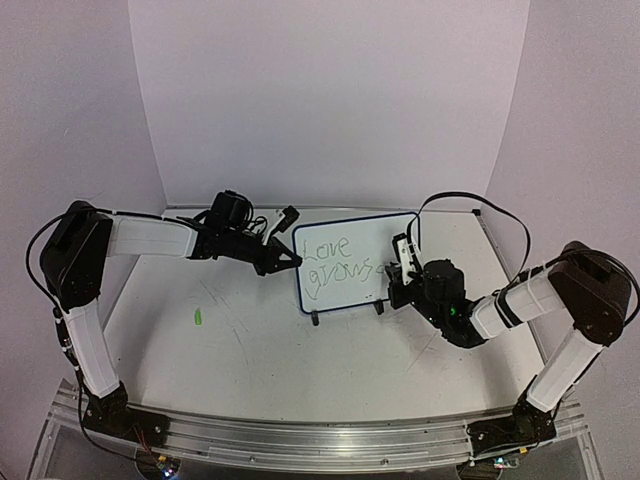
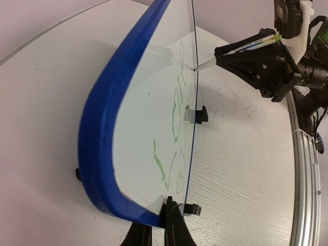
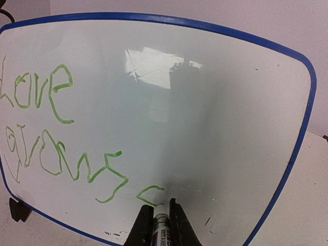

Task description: Write a sentence on the whiteboard

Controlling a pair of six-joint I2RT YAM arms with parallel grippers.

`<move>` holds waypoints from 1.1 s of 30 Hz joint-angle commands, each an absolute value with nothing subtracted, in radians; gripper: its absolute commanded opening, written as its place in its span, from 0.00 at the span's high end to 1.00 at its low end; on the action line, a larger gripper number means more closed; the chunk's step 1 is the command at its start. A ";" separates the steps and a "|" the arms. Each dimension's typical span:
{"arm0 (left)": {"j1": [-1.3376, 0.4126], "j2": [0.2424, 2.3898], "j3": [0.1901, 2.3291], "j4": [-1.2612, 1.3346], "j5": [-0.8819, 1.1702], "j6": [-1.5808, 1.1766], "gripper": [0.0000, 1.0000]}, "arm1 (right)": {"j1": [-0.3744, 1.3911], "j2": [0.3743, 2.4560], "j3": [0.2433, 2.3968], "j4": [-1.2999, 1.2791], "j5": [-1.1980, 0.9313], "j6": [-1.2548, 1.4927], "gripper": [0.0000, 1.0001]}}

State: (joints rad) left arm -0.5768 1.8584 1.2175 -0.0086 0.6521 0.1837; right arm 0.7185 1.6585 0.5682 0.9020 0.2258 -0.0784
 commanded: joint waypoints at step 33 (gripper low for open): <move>-0.571 1.938 1.192 -0.170 0.410 0.336 1.00 | 0.682 1.639 0.660 0.950 0.227 -0.143 1.00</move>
State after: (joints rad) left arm -0.5770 1.8660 1.2240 -0.0113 0.6267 0.1864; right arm 0.6969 1.6585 0.6263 0.9114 0.2219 -0.1310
